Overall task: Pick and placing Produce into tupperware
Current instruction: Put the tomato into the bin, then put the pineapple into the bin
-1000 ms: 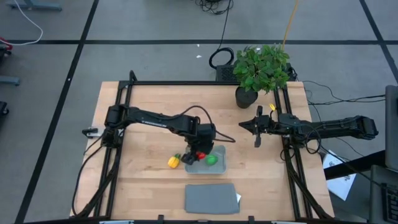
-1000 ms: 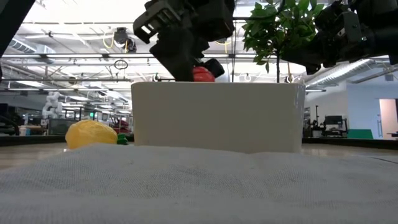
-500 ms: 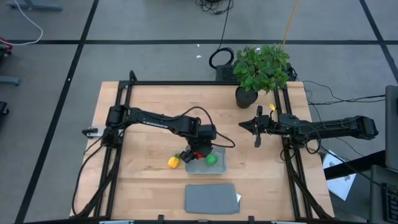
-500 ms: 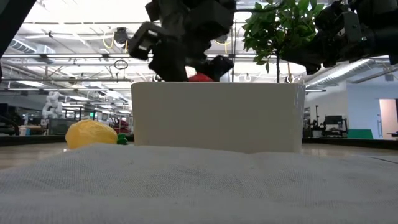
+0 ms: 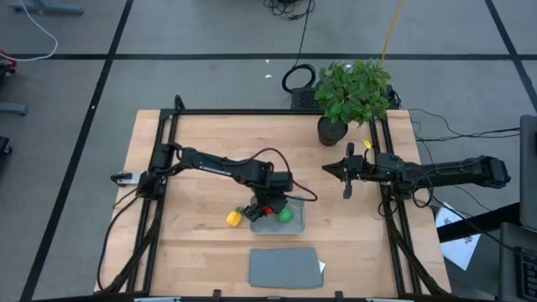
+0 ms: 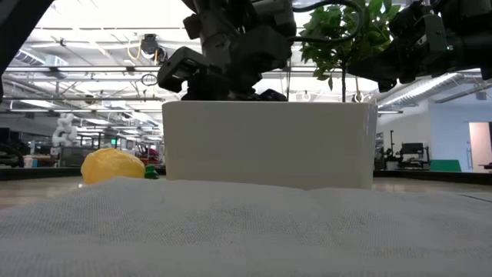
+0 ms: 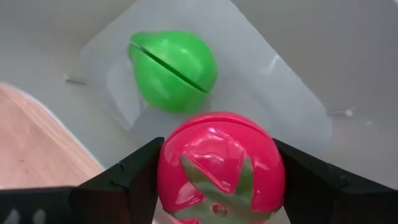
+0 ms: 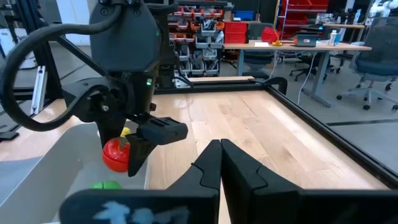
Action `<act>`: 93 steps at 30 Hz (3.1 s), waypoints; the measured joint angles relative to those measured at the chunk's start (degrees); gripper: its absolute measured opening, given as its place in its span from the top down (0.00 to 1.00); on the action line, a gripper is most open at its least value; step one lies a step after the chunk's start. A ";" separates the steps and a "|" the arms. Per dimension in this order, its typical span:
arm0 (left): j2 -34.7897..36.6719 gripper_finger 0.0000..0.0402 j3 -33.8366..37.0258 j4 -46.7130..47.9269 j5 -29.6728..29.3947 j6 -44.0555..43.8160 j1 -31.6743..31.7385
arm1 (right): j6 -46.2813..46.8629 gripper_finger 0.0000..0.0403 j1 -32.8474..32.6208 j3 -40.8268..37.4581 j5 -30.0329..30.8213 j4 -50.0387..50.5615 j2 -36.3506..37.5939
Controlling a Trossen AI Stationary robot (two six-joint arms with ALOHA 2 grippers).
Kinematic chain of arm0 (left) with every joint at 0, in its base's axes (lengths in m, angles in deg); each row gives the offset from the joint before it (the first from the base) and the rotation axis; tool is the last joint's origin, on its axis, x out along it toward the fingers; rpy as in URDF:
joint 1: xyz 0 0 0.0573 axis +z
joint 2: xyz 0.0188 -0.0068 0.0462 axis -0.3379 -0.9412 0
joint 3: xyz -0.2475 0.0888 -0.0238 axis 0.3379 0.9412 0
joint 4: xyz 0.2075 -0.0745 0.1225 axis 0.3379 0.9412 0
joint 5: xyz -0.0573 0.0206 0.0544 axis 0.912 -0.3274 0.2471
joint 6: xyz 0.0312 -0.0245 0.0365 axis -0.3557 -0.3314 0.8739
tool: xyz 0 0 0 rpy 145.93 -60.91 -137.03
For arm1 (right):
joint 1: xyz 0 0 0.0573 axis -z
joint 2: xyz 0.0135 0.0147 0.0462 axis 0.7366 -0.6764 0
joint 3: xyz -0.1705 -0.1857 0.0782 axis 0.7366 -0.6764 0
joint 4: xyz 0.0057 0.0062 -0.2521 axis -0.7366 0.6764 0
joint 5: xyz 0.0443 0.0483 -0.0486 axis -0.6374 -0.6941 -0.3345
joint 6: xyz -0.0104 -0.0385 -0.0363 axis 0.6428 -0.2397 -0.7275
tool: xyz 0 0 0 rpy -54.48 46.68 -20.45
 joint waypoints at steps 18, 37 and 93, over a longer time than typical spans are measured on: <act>-1.85 0.35 0.03 -1.71 -4.86 11.42 -1.85 | -0.10 1.00 -0.02 0.00 0.00 -0.02 -0.02; -3.41 0.34 -0.09 -3.22 -6.45 11.26 -1.85 | -0.10 1.00 -0.01 0.00 0.07 -0.13 -1.11; -2.82 0.81 -20.41 25.52 -17.25 -1.64 -2.53 | 0.16 1.00 -0.02 0.00 -0.02 -0.44 -1.11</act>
